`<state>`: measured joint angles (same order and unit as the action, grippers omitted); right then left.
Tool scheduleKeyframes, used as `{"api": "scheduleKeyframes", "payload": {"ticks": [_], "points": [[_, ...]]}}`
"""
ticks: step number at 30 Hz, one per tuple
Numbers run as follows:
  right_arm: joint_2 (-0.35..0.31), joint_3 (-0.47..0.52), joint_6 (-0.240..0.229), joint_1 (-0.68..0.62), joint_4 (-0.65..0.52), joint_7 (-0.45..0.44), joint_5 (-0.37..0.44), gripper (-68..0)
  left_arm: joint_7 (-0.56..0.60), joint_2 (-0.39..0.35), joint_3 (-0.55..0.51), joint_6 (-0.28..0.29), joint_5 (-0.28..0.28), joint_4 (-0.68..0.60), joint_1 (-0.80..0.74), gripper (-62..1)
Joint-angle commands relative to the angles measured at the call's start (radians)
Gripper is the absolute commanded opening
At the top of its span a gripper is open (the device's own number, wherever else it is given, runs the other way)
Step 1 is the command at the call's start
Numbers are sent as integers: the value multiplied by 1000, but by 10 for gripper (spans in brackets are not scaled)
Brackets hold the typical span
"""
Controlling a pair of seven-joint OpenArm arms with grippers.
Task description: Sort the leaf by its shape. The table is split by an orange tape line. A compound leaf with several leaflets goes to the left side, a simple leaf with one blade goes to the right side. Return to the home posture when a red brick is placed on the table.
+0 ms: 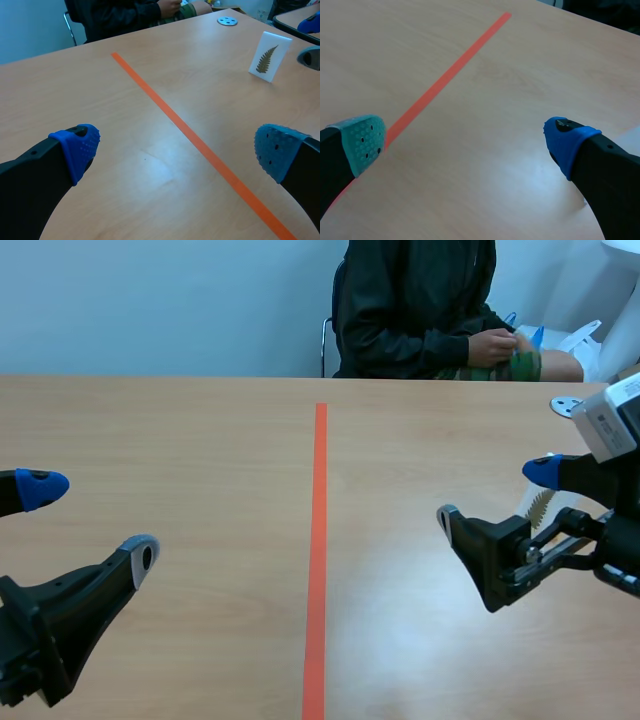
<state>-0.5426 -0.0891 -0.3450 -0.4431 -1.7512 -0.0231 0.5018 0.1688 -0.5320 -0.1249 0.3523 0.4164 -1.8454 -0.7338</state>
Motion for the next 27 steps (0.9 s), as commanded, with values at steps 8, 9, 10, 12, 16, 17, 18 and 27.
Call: {"api": "scheduleKeyframes", "payload": {"ticks": [8, 9, 10, 12, 16, 17, 18, 27], "points": [[29, 5, -21, -78, -148, 56, 7, 4, 14, 5, 5, 2, 6, -13, 3, 14], [35, 5, -23, -81, -160, 72, 7, 4, 14, 5, 5, 2, 6, -13, 3, 14], [40, 5, -24, -81, -167, 85, 7, 4, 14, 5, 5, 2, 6, -13, 3, 14], [52, 5, -39, -80, -171, 93, 7, 4, 14, 5, 5, 2, 6, -13, 3, 14], [58, 5, -39, -80, -171, 97, 6, 4, 14, 5, 5, 2, 6, -13, 3, 14], [58, 5, -38, -80, -171, 101, 6, 4, 14, 5, 5, 2, 6, -13, 3, 14], [58, 5, -38, -80, -171, 104, 3, 4, 14, 5, 5, 2, 6, -13, 3, 14], [58, 5, -38, -80, -171, 108, 1, 4, 14, 5, 5, 2, 6, -13, 3, 14]]}}
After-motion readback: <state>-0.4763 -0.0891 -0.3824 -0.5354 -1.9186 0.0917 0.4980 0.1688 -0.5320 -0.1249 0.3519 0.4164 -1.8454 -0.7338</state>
